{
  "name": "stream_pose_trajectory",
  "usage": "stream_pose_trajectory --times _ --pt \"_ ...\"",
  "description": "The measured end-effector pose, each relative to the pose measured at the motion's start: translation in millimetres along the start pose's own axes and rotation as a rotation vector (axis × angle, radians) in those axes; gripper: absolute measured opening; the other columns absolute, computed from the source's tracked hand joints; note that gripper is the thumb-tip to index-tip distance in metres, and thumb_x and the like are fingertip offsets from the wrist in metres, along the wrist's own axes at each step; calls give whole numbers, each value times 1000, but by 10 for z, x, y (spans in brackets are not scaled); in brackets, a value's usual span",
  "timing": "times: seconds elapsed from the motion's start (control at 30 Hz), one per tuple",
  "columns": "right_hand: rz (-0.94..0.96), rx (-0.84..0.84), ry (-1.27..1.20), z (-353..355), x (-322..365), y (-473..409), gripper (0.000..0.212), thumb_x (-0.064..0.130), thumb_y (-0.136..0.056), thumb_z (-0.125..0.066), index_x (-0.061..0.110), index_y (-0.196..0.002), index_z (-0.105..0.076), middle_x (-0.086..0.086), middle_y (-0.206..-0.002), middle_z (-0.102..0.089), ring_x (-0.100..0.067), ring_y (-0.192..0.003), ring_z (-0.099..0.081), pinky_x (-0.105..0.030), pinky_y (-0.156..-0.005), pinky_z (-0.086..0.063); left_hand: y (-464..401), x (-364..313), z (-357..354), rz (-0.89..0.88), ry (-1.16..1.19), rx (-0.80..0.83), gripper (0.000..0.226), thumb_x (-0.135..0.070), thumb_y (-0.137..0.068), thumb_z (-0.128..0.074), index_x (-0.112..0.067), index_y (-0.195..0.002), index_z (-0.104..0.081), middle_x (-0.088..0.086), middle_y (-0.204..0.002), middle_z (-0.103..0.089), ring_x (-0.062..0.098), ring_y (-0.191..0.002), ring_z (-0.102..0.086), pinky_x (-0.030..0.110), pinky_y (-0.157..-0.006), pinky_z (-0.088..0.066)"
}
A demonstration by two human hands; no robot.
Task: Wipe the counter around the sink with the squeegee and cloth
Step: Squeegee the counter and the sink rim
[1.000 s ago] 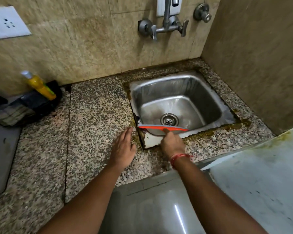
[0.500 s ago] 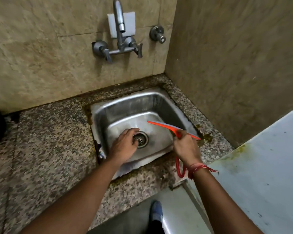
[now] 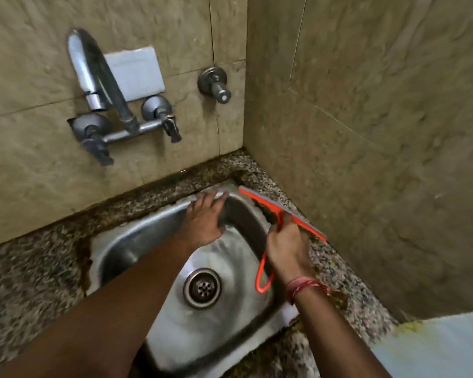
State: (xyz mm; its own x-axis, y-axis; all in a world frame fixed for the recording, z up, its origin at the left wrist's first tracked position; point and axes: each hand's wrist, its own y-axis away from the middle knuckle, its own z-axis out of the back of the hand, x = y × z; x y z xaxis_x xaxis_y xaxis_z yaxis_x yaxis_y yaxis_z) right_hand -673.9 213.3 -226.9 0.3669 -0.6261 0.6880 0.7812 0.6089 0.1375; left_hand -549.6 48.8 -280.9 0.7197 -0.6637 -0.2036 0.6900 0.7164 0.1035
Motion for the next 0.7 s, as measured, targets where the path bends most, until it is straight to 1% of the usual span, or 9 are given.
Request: stream_pose_trajectory --times 0.1,0.17,0.3,0.4,0.5,0.53,0.57,0.63,0.7 --pt "-69 -19 -41 -214 102 -300 29 18 -93 -46 11 -119 -56 -27 -109 -65 -44 -103 -61 -42 -83 -47 -392 65 -70 -28 -66 33 95 -40 -83 -65 -35 -156 -4 -3 -166 -2 29 -151 -7 53 -121 -11" --pt "-147 -17 -87 -342 191 -466 31 20 -93 -45 8 -121 -53 -27 -113 -62 -43 -106 -59 -41 -86 -47 -592 148 -130 -17 -71 62 97 -45 -83 -65 -34 -156 -3 -3 -166 0 30 -151 -6 55 -120 -9" --pt "-283 -25 -128 -579 363 -762 34 21 -93 -48 5 -122 -54 -24 -121 -59 -41 -113 -57 -40 -93 -46 -760 425 -343 35 -100 86 96 -58 -81 -61 -40 -154 -2 -6 -166 4 31 -152 -3 62 -118 -5" --pt "-317 -25 -91 -724 470 -949 34 18 -91 -53 1 -119 -62 -22 -121 -64 -38 -111 -61 -36 -89 -48 -782 529 -432 29 -91 82 98 -60 -80 -61 -42 -154 1 -11 -165 10 27 -152 4 62 -116 -2" --pt "-352 -19 -31 -828 504 -995 41 14 -93 -47 -4 -130 -53 -22 -122 -64 -38 -113 -60 -38 -91 -48 -810 544 -418 36 -41 105 97 -59 -80 -62 -46 -153 1 -15 -163 14 23 -151 10 59 -116 3" --pt "-351 -16 -10 -818 514 -953 41 13 -94 -45 -4 -131 -51 -23 -122 -63 -39 -114 -60 -39 -92 -48 -819 544 -411 41 -20 114 96 -57 -80 -62 -47 -152 0 -17 -163 13 22 -151 10 58 -116 4" --pt "-335 -4 10 -807 502 -892 37 14 -95 -44 -3 -126 -55 -22 -120 -64 -39 -111 -60 -39 -91 -49 -822 552 -401 48 -3 121 95 -54 -80 -63 -48 -152 -2 -18 -163 12 21 -151 10 58 -116 3" --pt "-296 44 8 -763 448 -721 25 17 -97 -47 2 -105 -65 -18 -104 -69 -34 -95 -66 -38 -83 -55 -835 574 -353 40 8 125 91 -50 -82 -62 -48 -152 -4 -19 -163 10 18 -152 8 56 -117 1" --pt "-299 128 -37 -734 446 -533 20 16 -95 -51 4 -88 -65 -12 -87 -69 -30 -79 -69 -39 -75 -59 -834 638 -275 17 36 141 90 -49 -83 -63 -46 -153 -6 -20 -163 8 15 -152 6 55 -117 -3"
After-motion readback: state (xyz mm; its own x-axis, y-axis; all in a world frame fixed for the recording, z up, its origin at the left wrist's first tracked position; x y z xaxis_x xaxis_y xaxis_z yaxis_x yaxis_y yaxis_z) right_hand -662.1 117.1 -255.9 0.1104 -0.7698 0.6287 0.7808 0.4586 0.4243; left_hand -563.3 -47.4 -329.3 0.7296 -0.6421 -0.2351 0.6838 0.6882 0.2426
